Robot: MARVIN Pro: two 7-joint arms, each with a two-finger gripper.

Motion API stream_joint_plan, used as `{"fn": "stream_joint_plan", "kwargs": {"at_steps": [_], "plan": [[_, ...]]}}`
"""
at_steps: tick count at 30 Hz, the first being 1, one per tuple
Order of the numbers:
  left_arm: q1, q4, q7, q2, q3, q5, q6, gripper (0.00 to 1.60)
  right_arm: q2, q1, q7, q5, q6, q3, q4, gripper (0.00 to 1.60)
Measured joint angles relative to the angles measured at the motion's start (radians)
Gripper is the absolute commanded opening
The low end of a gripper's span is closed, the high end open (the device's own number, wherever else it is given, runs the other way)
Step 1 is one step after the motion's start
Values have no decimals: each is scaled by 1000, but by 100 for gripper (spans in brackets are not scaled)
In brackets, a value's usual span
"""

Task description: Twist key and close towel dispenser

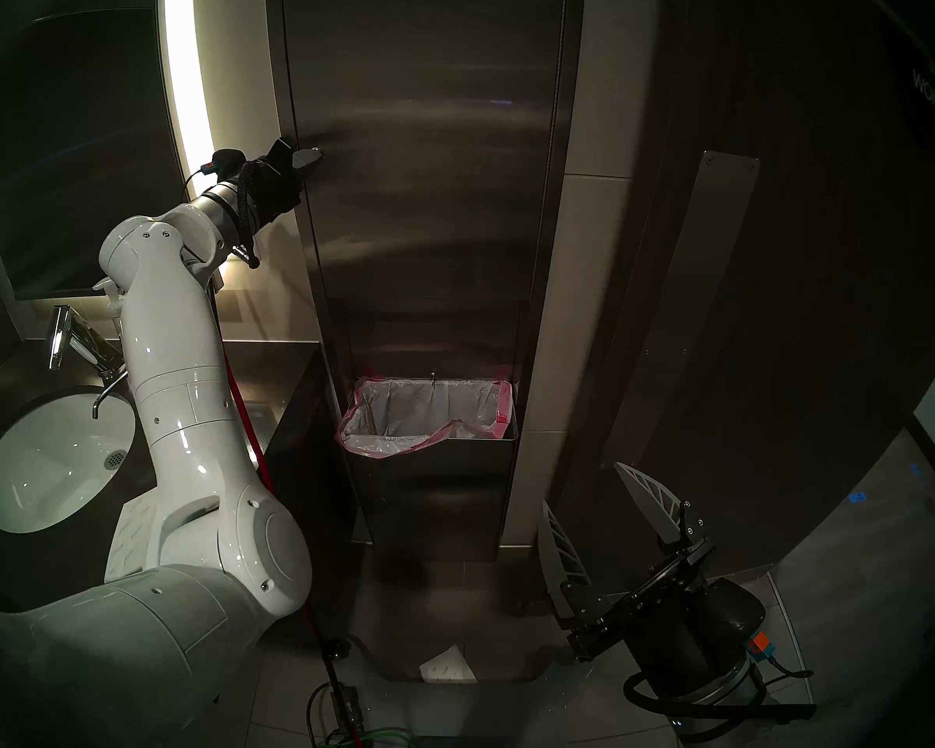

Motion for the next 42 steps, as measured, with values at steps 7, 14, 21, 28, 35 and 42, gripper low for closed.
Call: {"fn": "stream_joint_plan", "kwargs": {"at_steps": [7, 14, 21, 28, 35, 42], "plan": [[-17, -2, 62, -47, -38, -36, 3, 0, 0, -1, 0, 0, 1, 1, 0, 160], [-32, -13, 132, -87, -59, -67, 2, 0, 0, -3, 1, 0, 1, 1, 0, 160], [-38, -37, 205, -119, -52, -83, -13, 0, 0, -5, 1, 0, 2, 2, 0, 160], [-41, -72, 251, -149, -29, -96, -34, 160, -1, -6, 2, 1, 2, 2, 0, 160], [-57, -116, 303, -187, 5, -109, -60, 160, -1, -7, 3, 1, 2, 2, 0, 160], [-57, -143, 367, -214, 19, -111, -89, 160, -2, -7, 3, 1, 3, 3, 0, 160]]}}
